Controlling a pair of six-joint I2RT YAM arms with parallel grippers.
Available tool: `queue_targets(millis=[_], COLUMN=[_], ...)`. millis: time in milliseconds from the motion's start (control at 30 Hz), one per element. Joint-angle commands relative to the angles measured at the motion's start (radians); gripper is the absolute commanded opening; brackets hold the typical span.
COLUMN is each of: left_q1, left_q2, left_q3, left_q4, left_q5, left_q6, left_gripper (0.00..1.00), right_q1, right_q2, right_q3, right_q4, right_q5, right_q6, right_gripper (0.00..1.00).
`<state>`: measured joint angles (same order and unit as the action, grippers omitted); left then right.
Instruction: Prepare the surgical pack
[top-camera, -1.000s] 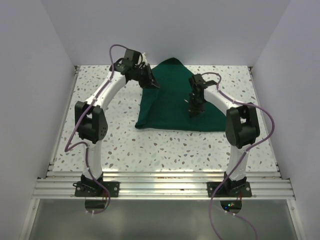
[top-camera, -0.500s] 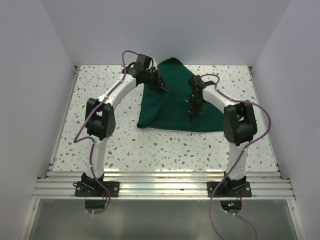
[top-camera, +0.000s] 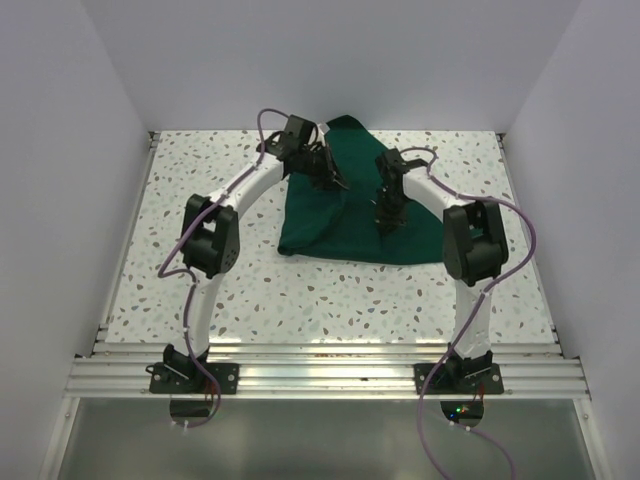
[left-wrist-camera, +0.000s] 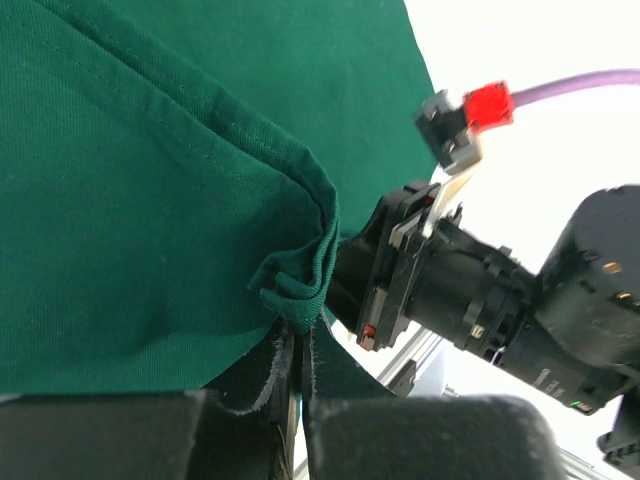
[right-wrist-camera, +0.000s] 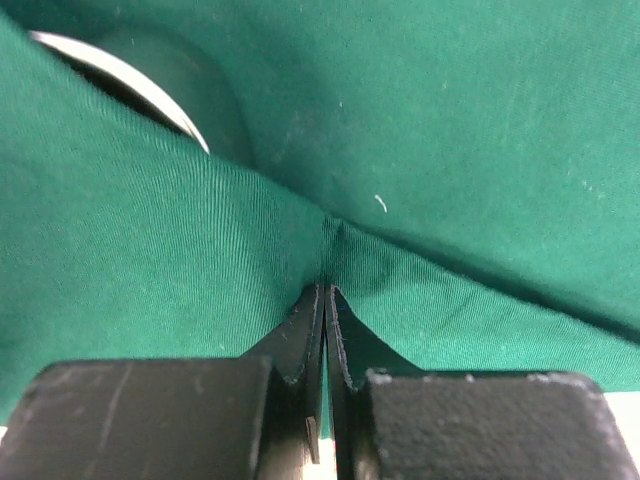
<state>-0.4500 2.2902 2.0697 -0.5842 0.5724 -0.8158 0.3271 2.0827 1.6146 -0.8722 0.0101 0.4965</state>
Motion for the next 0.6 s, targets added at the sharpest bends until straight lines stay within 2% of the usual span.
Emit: queue_targets(millis=[0,200,233,333,433,567], left_q1=[-0.024,-0.024,-0.023,-0.007,0.023,0.076], left_q2=[-0.008,0.021,0.029,0.044,0.025,-0.060], left_q3=[-0.026,-0.026,-0.022,0.030,0.070,-0.020], left_q4=[0.063,0.067,0.066,0.028,-0.011,-0.039], left_q5=[0.029,0.032,0.029,0.023,-0.003,-0.045], left_q6=[0.015,0.049,0.056,0.102,0.170,0.247], left_gripper=[0.05,0.31,0.48,0.65,0.69,0.66], right_q1=[0.006,0.004,0.004,0.003,0.000,-0.005], right_q2=[0.017,0.028,0.030,0.020,0.001,-0.070], right_q3=[0.067,0.122,0.136,0.203,0.254,0.190], right_q4=[-0.004,-0.025,-0.048,-0.100,-0.166,-0.189], right_q5=[-0.036,-0.061,-0.055,-0.029,-0.013,0.008], right_q6=[-0.001,0.005,0.002,-0.024,-0.061,-0.082], right_gripper=[0.02,0.02,0.02,0.02,0.02,0.03])
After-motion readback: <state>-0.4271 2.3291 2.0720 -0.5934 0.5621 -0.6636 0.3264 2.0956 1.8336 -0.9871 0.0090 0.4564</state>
